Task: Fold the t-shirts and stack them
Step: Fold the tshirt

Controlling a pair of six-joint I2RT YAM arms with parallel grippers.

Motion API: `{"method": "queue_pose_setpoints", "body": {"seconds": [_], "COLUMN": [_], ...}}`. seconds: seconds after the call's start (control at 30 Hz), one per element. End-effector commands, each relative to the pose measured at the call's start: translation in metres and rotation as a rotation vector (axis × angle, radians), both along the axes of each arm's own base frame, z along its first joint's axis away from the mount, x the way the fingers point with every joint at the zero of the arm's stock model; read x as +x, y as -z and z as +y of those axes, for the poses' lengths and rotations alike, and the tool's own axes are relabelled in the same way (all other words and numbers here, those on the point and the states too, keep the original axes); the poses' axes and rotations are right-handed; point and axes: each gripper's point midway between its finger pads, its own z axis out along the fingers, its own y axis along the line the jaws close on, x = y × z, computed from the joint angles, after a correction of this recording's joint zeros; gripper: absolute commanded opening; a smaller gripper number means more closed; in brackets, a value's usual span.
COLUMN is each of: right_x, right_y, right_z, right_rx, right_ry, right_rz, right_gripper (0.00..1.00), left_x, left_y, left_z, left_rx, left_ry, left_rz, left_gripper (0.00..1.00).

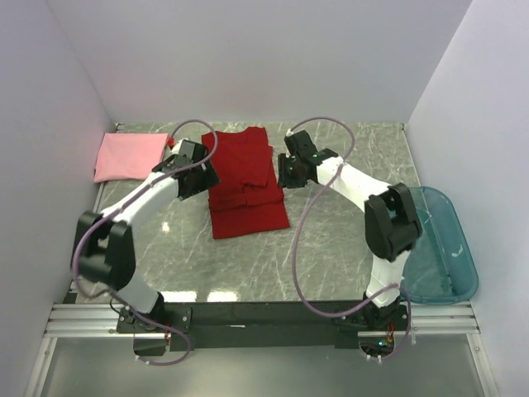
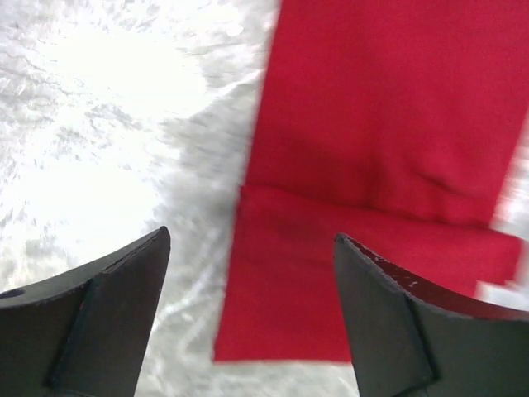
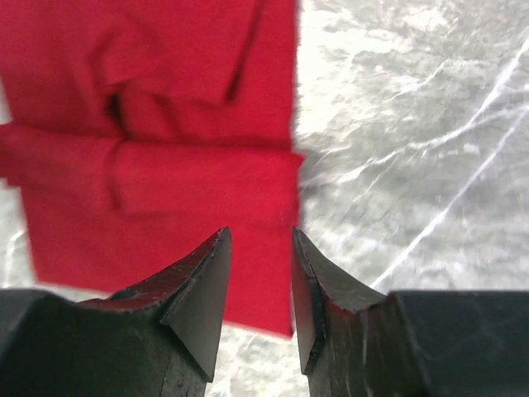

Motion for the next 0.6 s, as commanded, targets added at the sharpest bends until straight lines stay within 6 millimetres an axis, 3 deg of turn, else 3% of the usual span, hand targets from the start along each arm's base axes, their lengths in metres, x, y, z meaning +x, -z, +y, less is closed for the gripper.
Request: {"method": "queue_pose_setpoints", "body": {"seconds": [0.0, 0.13, 0.17, 0.27, 0.37, 0.57], "right_x": [-0.006, -0.030, -0.032, -0.041, -0.044, -0.042], "right_y": [-0.056, -0.053, -0.051, -0.035, -0.021, 0.008], "right_z": [0.015, 0.048, 0.055, 0.073, 0.092, 0.115], "right_rx": [0.068, 0.149, 0.167, 0.199, 0.236, 0.261], "right_ry": [0.000, -0.109, -0.124, -0.162, -0.190, -0.221], "right_rz": [-0.161, -0.120, -0.118, -0.077, -0.055, -0.032], "right_gripper": [0.43, 0.40, 0.38, 0.29, 0.23, 0.15], "left_x": [-0.016, -0.043, -0.046, -0.055, -0.058, -0.071], "left_y": [-0.035, -0.030, -0.023, -0.002, 0.018, 0.056], "left_z": [-0.012, -0.053, -0.059, -0.077, -0.090, -0.100], "left_rx": [-0.031, -0.113, -0.131, -0.161, -0.170, -0.193], "left_ry": [-0.028, 0.026, 0.036, 0.060, 0.081, 0.090], "left_rz": [-0.095, -0.114, -0.119, -0.072, -0.028, 0.072], "left_gripper": [0.84, 0.64, 0.53, 0.40, 0.32, 0.29]}}
